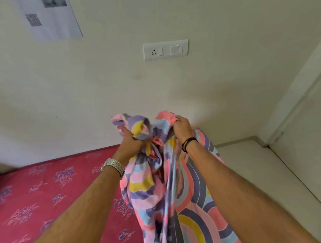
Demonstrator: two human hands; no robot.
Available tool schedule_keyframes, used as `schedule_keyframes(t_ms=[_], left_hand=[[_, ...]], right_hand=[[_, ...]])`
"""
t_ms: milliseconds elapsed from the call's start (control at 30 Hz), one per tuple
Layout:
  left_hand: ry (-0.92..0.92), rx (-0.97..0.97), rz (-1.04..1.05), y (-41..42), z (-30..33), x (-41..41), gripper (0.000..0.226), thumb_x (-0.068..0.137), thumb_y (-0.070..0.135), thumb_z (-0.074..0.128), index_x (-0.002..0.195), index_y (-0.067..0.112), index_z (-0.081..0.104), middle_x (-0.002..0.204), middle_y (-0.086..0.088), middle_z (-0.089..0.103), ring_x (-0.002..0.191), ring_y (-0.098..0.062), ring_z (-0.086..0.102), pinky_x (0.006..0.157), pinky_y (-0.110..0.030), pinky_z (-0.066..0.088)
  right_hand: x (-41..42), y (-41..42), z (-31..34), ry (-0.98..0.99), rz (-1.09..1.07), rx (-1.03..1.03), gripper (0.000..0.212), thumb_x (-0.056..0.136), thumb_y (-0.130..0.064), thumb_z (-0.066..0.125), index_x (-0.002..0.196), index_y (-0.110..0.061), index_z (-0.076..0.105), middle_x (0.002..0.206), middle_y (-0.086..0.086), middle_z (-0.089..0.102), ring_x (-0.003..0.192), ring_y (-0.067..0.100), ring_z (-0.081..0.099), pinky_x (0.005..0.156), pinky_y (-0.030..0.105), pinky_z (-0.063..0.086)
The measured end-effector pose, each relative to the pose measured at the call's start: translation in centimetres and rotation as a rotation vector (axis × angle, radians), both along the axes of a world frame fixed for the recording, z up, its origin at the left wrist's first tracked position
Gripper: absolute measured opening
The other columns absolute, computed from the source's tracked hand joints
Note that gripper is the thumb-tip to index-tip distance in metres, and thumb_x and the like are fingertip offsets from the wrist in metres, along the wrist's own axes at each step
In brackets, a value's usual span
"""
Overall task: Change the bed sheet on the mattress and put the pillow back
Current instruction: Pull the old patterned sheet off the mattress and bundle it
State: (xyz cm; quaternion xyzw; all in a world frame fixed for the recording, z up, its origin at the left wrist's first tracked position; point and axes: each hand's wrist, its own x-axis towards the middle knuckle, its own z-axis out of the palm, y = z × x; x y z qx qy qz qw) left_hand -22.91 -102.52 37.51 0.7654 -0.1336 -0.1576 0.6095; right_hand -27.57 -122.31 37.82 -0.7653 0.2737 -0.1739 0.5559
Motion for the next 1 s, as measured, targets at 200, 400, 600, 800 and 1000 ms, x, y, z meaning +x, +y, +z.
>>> schedule_keyframes(t_ms=[200, 400, 600, 800, 1000], left_hand=[[0.134, -0.154, -0.378, -3.4, -0.3, -4.6, 0.025, 0.091, 0.014, 0.077, 0.111, 0.001, 0.074, 0.109, -0.020, 0.075, 0.101, -0.039, 0.073, 0.091, -0.053, 0.059], [0.121, -0.261, -0.049, -4.5, -1.5, -4.8, 0.019, 0.091, 0.000, 0.070, 0.097, 0.017, 0.075, 0.094, -0.006, 0.078, 0.090, -0.025, 0.075, 0.087, -0.051, 0.060], [0.426, -0.347, -0.220, -6.0, -0.7, -5.9, 0.024, 0.092, 0.004, 0.066, 0.115, 0.002, 0.072, 0.115, -0.017, 0.074, 0.105, -0.034, 0.072, 0.089, -0.041, 0.059], [0.431, -0.352, -0.151, -5.9, -2.6, -4.7, 0.037, 0.087, 0.013, 0.074, 0.122, 0.000, 0.069, 0.118, -0.021, 0.072, 0.109, -0.040, 0.069, 0.098, -0.051, 0.056], [0.059, 0.074, -0.333, -6.3, -7.1, -5.1, 0.025, 0.076, 0.021, 0.088, 0.096, 0.016, 0.074, 0.094, -0.002, 0.077, 0.087, -0.016, 0.073, 0.092, -0.055, 0.058]], right_hand=[[-1.6, 1.7, 4.2, 0.056, 0.245, -0.040, 0.015, 0.089, -0.024, 0.073, 0.093, -0.023, 0.058, 0.086, 0.001, 0.067, 0.074, 0.019, 0.060, 0.066, 0.034, 0.048], [-5.2, -3.3, 2.8, 0.107, 0.538, 0.049, 0.057, 0.084, 0.013, 0.054, 0.116, -0.030, 0.074, 0.132, -0.005, 0.058, 0.126, 0.014, 0.056, 0.107, 0.032, 0.047], [-8.4, -3.1, -3.4, 0.313, 0.416, -0.446, 0.037, 0.090, 0.006, 0.058, 0.118, -0.017, 0.054, 0.101, -0.006, 0.050, 0.089, 0.013, 0.048, 0.082, 0.029, 0.037], [-10.0, -7.7, -10.7, 0.461, 0.156, -0.185, 0.047, 0.087, -0.010, 0.045, 0.125, -0.024, 0.068, 0.118, 0.011, 0.070, 0.106, 0.034, 0.064, 0.089, 0.043, 0.055], [-12.0, -8.9, -10.1, 0.381, 0.064, -0.108, 0.020, 0.079, -0.029, 0.051, 0.089, -0.018, 0.064, 0.107, 0.008, 0.071, 0.097, 0.031, 0.067, 0.082, 0.039, 0.053]])
